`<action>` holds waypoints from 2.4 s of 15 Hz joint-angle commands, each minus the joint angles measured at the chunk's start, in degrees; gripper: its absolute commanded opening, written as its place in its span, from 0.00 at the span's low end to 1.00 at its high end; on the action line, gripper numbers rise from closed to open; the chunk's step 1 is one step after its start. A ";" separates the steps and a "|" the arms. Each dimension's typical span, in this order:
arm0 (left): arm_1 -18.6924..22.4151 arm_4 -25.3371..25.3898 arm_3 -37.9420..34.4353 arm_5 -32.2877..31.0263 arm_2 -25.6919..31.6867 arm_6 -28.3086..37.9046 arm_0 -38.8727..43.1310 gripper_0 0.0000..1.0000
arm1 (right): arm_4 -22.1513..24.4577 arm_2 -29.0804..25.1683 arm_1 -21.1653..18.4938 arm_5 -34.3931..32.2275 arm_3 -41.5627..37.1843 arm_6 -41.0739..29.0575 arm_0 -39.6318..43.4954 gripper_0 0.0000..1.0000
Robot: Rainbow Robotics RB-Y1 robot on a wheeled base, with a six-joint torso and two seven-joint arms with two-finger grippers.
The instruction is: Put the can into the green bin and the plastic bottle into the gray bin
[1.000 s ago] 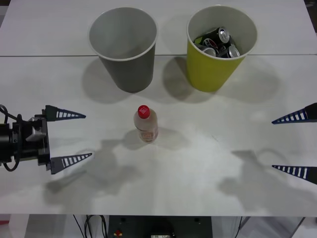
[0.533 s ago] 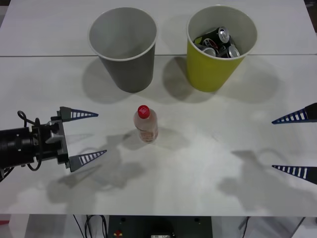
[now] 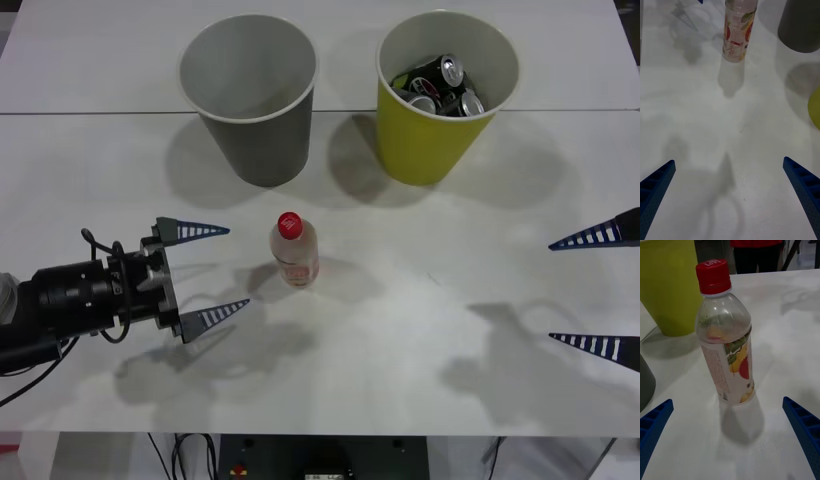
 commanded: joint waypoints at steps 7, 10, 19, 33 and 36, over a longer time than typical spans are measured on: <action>-5.79 1.37 11.48 0.80 -3.40 -2.79 -7.95 1.00 | 0.00 0.00 0.00 0.00 0.00 0.00 0.00 1.00; -8.87 -0.65 11.48 2.38 -3.49 -3.23 -8.39 1.00 | 0.00 0.00 0.00 0.00 0.00 0.00 0.00 1.00; -14.05 -5.05 11.48 6.25 -6.74 -2.97 -10.68 1.00 | 0.00 0.00 0.00 0.00 0.00 0.00 0.00 1.00; -14.93 -6.89 11.48 8.10 -9.46 0.37 -11.64 0.00 | 0.00 0.00 0.00 0.00 0.00 0.00 0.00 1.00; -14.58 -6.98 11.48 7.66 -9.46 1.34 -11.73 0.00 | 0.00 0.00 0.00 0.00 0.00 0.00 0.00 1.00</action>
